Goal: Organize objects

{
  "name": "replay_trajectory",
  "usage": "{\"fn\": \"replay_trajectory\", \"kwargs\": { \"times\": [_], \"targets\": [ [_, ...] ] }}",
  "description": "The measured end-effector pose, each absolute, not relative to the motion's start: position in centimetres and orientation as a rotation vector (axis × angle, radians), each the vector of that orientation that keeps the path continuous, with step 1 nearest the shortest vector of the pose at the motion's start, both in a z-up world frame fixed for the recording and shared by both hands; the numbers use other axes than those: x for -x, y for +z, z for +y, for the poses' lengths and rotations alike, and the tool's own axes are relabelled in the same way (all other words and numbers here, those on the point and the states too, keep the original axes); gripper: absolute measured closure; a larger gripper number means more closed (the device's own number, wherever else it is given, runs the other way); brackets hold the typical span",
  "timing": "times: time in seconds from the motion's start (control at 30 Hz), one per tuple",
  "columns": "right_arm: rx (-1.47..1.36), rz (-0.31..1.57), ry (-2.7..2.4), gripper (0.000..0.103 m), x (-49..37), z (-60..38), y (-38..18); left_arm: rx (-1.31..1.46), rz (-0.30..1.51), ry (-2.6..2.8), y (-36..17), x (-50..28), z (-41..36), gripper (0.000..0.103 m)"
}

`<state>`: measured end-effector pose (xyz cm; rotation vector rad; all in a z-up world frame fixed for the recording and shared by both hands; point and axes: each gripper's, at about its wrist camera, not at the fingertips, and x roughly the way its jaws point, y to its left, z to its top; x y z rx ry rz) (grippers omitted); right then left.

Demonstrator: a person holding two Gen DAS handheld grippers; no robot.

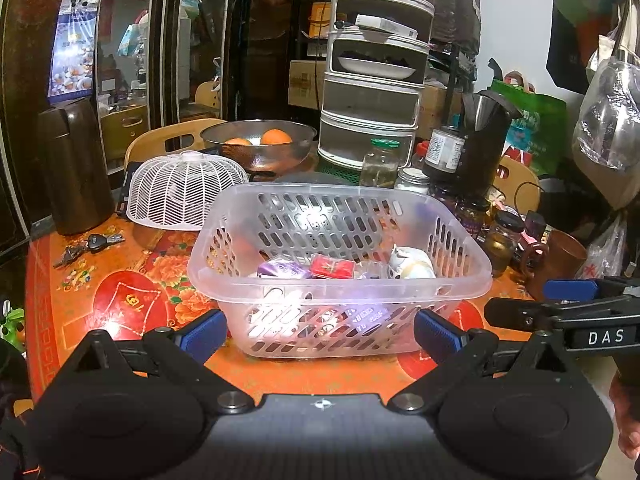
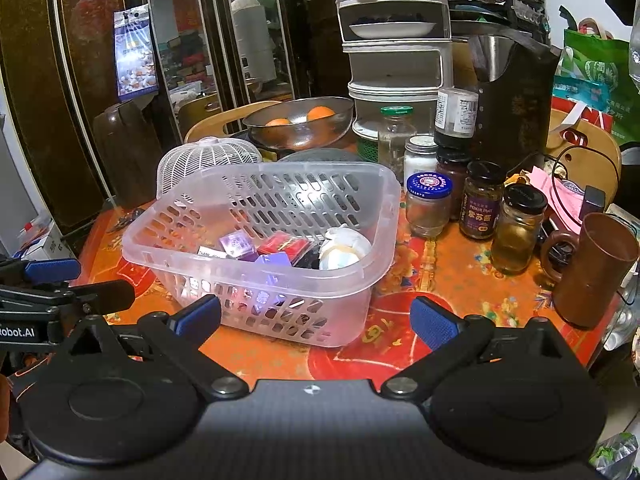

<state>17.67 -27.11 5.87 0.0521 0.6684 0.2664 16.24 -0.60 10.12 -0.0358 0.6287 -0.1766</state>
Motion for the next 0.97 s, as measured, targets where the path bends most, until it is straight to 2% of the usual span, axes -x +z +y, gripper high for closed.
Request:
{"fn": "replay_trajectory", "kwargs": {
  "times": [0.97],
  "targets": [
    [-0.050, 0.668, 0.264, 0.000, -17.65, -27.05, 5.72, 0.037, 0.602, -0.186, 9.70, -16.56, -0.95, 0.002]
  ]
}}
